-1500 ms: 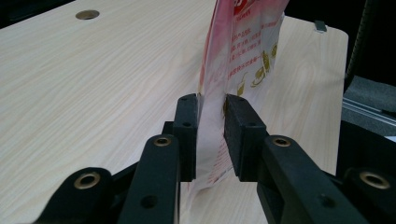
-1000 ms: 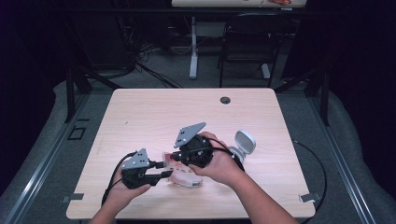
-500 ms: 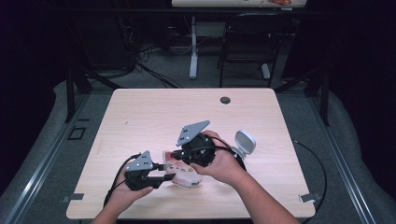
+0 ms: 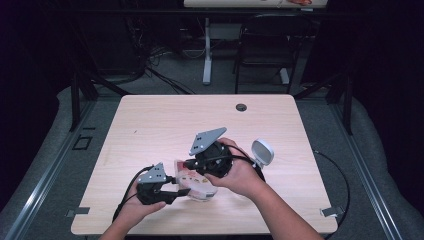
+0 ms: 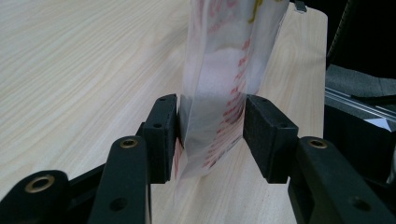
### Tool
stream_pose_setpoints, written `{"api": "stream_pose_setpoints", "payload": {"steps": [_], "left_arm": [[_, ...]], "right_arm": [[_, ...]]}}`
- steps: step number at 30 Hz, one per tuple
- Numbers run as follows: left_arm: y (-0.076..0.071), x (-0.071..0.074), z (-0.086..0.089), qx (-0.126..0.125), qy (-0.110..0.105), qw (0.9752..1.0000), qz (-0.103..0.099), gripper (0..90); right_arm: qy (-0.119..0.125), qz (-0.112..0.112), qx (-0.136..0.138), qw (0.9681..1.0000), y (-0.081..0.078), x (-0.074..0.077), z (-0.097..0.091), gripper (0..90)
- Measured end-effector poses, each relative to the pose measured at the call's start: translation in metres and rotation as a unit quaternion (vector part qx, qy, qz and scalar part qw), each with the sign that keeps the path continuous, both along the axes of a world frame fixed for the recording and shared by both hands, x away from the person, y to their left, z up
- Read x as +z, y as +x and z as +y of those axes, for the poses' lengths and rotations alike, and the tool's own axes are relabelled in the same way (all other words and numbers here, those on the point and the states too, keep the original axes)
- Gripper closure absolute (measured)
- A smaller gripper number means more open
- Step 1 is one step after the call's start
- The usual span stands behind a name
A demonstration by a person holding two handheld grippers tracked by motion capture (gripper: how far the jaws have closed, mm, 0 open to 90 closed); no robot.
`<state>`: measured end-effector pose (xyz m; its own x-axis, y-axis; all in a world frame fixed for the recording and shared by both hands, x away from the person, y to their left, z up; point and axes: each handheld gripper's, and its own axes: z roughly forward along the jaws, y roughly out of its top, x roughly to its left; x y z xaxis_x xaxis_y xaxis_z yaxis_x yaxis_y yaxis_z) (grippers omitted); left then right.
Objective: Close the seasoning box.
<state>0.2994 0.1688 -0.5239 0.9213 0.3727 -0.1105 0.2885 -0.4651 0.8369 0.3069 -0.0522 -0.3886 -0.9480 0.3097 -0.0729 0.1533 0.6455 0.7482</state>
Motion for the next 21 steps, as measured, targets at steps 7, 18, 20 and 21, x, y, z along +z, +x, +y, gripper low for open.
{"api": "stream_pose_setpoints", "payload": {"steps": [7, 18, 20, 21], "left_arm": [[0.001, -0.004, -0.004, -0.004, 0.011, 0.9999, -0.004, 52.1], [0.002, -0.011, -0.008, -0.007, 0.014, 0.9999, 0.001, 46.6], [0.002, -0.013, -0.009, -0.007, 0.017, 0.9998, 0.002, 45.5], [0.003, -0.013, -0.01, -0.008, 0.017, 0.9998, 0.001, 45.5]], "right_arm": [[-0.001, -0.003, 0.0, 1.0, -0.001, 0.003, -0.001, 90.0], [0.006, -0.006, -0.001, 1.0, -0.002, 0.007, -0.002, 90.0], [0.008, -0.005, 0.001, 1.0, -0.002, 0.008, -0.003, 90.0], [0.008, -0.005, 0.001, 1.0, -0.002, 0.008, -0.003, 90.0]]}}
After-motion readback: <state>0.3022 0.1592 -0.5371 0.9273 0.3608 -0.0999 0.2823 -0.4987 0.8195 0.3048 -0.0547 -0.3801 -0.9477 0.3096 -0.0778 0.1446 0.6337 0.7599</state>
